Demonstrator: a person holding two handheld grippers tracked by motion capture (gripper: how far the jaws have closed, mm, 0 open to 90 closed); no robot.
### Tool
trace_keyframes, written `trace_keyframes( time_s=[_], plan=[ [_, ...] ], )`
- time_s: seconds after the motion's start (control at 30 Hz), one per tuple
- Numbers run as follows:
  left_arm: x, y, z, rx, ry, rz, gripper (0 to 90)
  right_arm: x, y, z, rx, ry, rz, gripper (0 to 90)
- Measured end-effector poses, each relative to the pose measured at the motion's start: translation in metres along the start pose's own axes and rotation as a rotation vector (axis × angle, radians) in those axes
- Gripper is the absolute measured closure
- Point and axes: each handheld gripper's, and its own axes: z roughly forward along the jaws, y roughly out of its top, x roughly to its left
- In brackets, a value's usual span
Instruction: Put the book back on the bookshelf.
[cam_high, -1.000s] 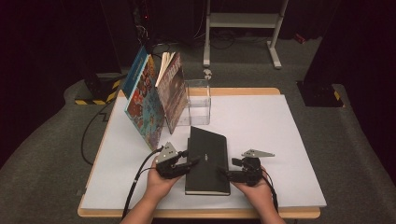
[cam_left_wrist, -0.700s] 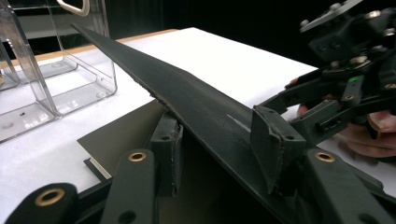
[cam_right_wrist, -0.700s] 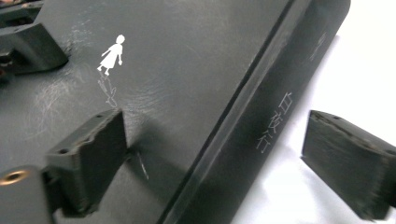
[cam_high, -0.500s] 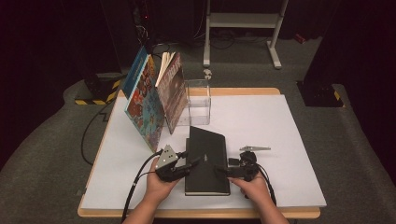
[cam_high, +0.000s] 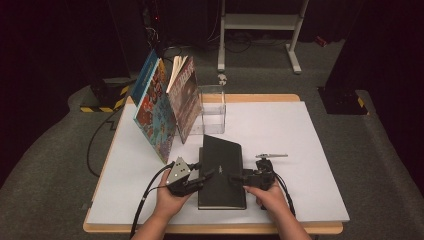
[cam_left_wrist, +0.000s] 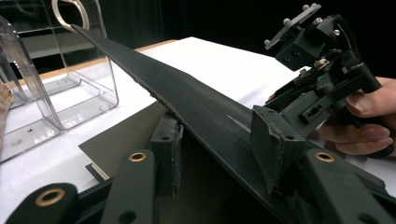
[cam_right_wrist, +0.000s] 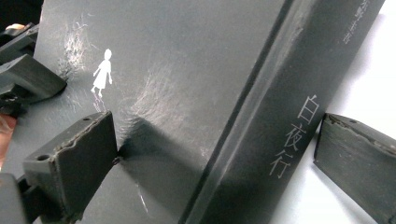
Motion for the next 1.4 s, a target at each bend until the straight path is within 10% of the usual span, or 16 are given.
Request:
trace_keyframes(
  time_s=[0.63,0.8,1.17,1.4],
  plan=[
    [-0.001,-0.004,-0.003,-0.038,-0.012,0.014,55.6,-0.004,0.002,-0.004,0.015,0.068,0.018,8.4],
    [0.002,0.0,-0.001,-0.006,0.001,-0.027,55.7,0.012,-0.001,-0.018,-0.057,-0.046,-0.085,14.7],
    [-0.001,0.017,0.008,-0.017,0.049,0.025,56.4,0.054,-0.002,-0.051,-0.276,-0.274,-0.365,34.9],
    [-0.002,0.007,0.001,-0.017,0.028,0.012,57.5,0.06,-0.011,-0.062,-0.344,-0.278,-0.447,40.3]
  ],
)
